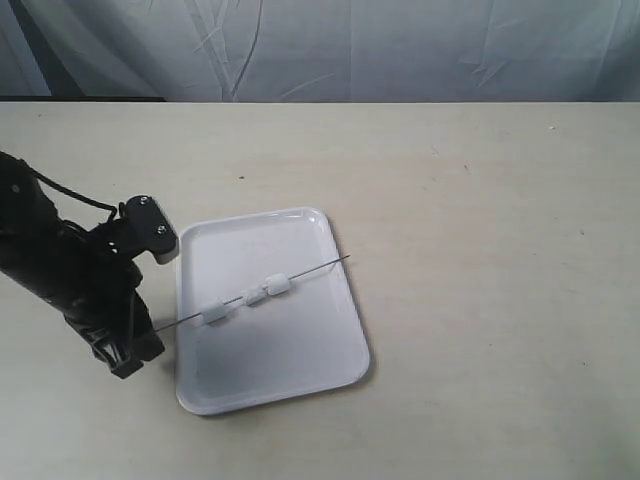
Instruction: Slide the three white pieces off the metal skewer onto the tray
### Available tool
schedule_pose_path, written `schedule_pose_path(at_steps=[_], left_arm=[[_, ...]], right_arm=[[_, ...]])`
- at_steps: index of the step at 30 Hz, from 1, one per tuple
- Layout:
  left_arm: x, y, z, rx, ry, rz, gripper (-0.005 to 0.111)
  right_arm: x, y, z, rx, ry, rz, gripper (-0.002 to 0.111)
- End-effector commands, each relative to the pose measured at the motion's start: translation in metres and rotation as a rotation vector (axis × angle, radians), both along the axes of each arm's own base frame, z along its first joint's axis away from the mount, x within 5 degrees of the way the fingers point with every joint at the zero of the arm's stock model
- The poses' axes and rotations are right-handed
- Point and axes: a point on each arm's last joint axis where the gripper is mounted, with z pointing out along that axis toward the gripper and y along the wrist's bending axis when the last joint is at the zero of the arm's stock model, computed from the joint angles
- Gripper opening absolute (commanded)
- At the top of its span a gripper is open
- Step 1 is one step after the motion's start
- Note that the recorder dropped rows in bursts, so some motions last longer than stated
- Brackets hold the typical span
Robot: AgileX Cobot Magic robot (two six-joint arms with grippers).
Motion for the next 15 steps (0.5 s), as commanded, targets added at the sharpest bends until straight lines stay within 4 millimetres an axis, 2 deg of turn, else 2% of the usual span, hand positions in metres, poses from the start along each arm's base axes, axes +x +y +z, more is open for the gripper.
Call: schedule_pose_path(at_steps=[1,9,13,15], left_arm=[[0.000,-0.006,-0.008,0.033,0.023,-0.065,0.045],[-0.002,-0.004,-0.012,0.058,0.046,-0.101,0.017],[-0.002,-0.004,-0.012,0.058,0.048,-0.102,0.001],[-0.002,-0.004,-0.012,0.058,0.048,-0.102,0.000]], right_arm=[[0.000,-0.001,0.001,-0.016,-0.020,-0.008,-0.001],[0.001,-0.001,0.004,-0.024,-0.053,-0.012,-0.001],[0.002,-0.003,0.011,-0.101,-0.127,-0.023,-0.001],[0.002,-0.004,0.018,-0.128,-0.195,-0.031,-0.001]])
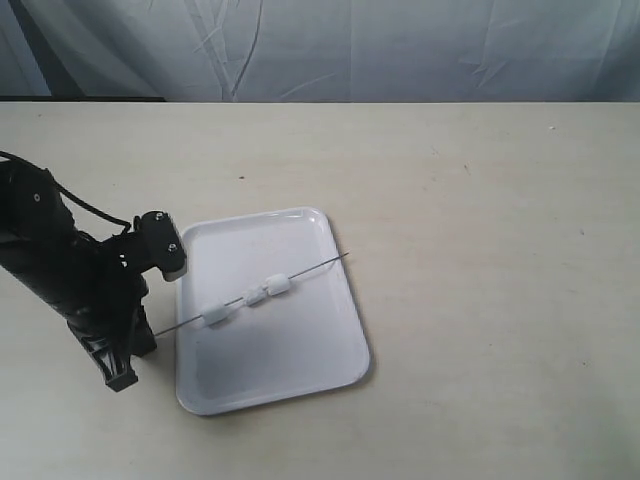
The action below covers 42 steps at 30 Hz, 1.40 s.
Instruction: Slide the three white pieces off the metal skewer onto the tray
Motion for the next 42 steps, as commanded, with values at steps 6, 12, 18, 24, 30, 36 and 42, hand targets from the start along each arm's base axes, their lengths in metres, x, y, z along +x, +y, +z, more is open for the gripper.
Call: schedule_pose_path(at_steps=[6,12,18,24,30,36,42], left_arm=[[-0.002,-0.002,-0.002,-0.004,0.025,0.000,0.000],[-0.008,-0.005,0.006,-0.042,0.073,0.032,0.000],[-0.020,-0.003,0.046,-0.093,0.046,0.148,0.000],[-0.044,0.007,0.072,-0.043,0.172,0.374,0.000],[-0.073,0.014,0.087,-0.071,0.194,0.453,0.000],[-0.103,0.011,0.096,-0.135,0.366,0.469,0.000],[-0.112,-0.001,0.104,-0.262,0.513,0.497,0.000]], right_arm=[[-0.001,-0.003,0.028,-0.084,-0.309,-0.034,-0.001],[-0.004,-0.005,0.042,0.018,-0.479,-0.054,-0.001],[-0.006,-0.008,0.047,0.480,-0.560,-0.030,-0.001],[-0.006,-0.008,0.047,0.622,-0.566,-0.023,-0.001],[-0.004,-0.007,0.041,0.625,-0.498,-0.029,-0.001],[-0.003,-0.007,0.039,0.627,-0.472,-0.031,-0.001],[-0.003,-0.007,0.038,0.627,-0.466,-0.032,-0.001]])
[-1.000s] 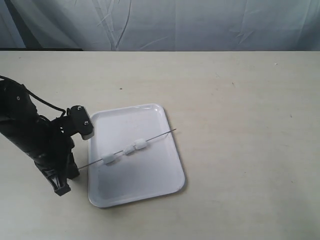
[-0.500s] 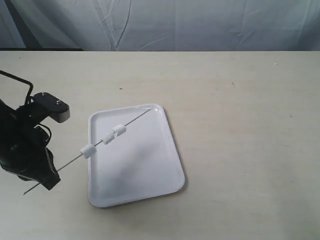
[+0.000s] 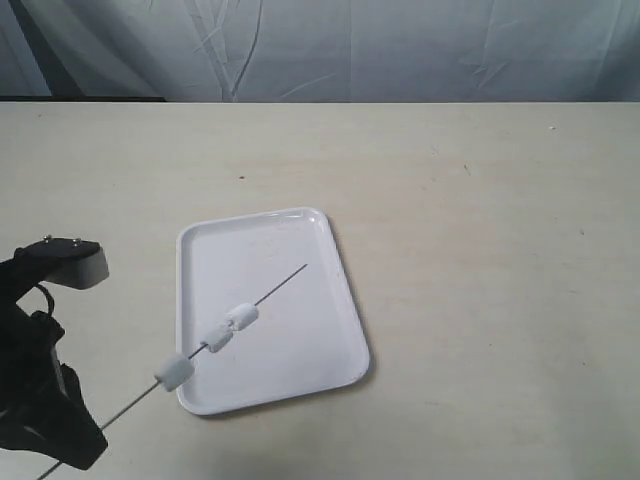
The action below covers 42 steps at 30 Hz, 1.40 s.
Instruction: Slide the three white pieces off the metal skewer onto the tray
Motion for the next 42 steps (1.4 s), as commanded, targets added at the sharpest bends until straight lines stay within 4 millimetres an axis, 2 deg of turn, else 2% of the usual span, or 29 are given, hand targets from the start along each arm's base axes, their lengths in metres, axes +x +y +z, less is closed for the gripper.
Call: schedule_pose_path(at_steps=[1,6,10,13,18,23,26,31,34,38,42], left_arm=[[-0.005,-0.009,0.005,-0.108,0.049,0.050,0.000],[-0.013,-0.016,0.013,-0.274,-0.048,0.152,0.000],[-0.024,-0.010,0.016,-0.291,-0.146,0.182,0.000],[-0.035,-0.007,0.011,-0.298,-0.157,0.223,0.000],[-0.049,-0.002,-0.006,-0.298,-0.151,0.267,0.000],[-0.048,-0.005,-0.012,-0.385,-0.203,0.296,0.000],[-0.048,-0.009,-0.010,-0.471,-0.222,0.312,0.000],[-0.046,-0.012,-0.007,-0.529,-0.265,0.295,0.000],[-0.046,-0.012,-0.006,-0.532,-0.262,0.301,0.000],[-0.046,-0.010,-0.009,-0.494,-0.258,0.297,0.000],[-0.045,-0.005,-0.015,-0.406,-0.269,0.303,0.000]], right_arm=[[0.000,0.000,-0.002,-0.004,0.014,-0.001,-0.001],[0.003,0.006,-0.014,-0.006,0.151,0.083,-0.001],[0.003,0.010,-0.014,-0.033,0.155,0.148,-0.001],[0.005,0.013,-0.016,-0.064,0.178,0.196,-0.001],[0.016,0.022,0.005,-0.103,0.242,0.297,-0.001],[0.048,0.040,0.024,-0.180,0.417,0.405,-0.001],[0.081,0.058,0.014,-0.229,0.644,0.466,-0.001],[0.132,0.093,-0.031,-0.294,0.965,0.533,-0.001],[0.151,0.118,-0.057,-0.307,1.086,0.573,-0.001],[0.163,0.156,-0.076,-0.367,1.102,0.654,-0.001],[0.167,0.183,-0.072,-0.330,1.006,0.704,-0.001]])
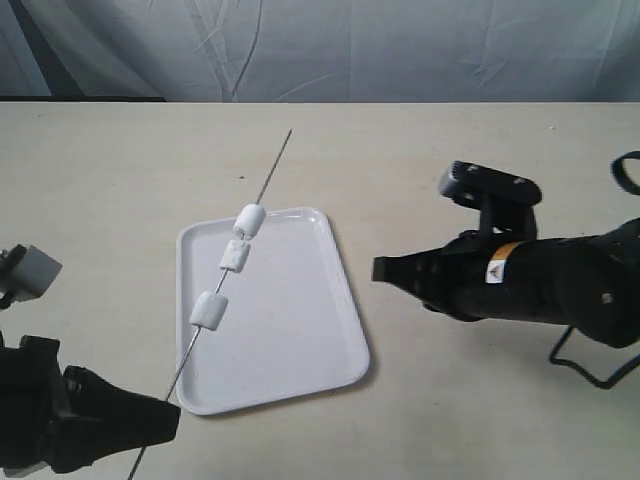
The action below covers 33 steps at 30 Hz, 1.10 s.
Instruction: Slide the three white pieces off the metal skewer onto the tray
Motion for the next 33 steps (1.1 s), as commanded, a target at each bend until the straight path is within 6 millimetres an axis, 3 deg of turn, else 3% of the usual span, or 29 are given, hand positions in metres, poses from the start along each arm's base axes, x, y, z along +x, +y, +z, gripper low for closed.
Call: schedule_pose_path(at_steps=[1,6,13,17,26,28,31,33], left_arm=[[0.000,0.005,-0.006,0.080,0.002,0.023,0.000],[0.004,0.006,-0.007,0.095,-0.021,0.058,0.000],[0.003,0.006,-0.006,0.089,-0.015,0.053,0.000],[0.002,0.006,-0.006,0.085,-0.011,0.050,0.000],[0.000,0.004,-0.005,0.051,0.022,0.040,0.000],[0.001,0.002,-0.003,0.025,0.032,0.054,0.000],[0.001,0.001,-0.001,-0.005,0.043,0.070,0.000],[0.001,0.001,0.000,-0.015,0.046,0.075,0.000]], right_arm=[[0.008,0.030,0.010,0.104,-0.106,0.031,-0.001],[0.013,0.042,0.022,0.104,-0.136,0.087,-0.001],[0.008,0.048,0.013,0.059,-0.077,0.139,-0.001],[0.003,0.057,0.006,0.116,-0.025,0.101,-0.001],[0.007,0.064,0.006,0.088,-0.163,0.260,-0.001],[0.008,0.071,0.014,0.158,-0.249,0.317,-0.001],[0.003,0.085,0.034,0.449,-0.366,0.374,-0.001],[0.002,0.090,0.039,0.593,-0.356,0.360,-0.001]])
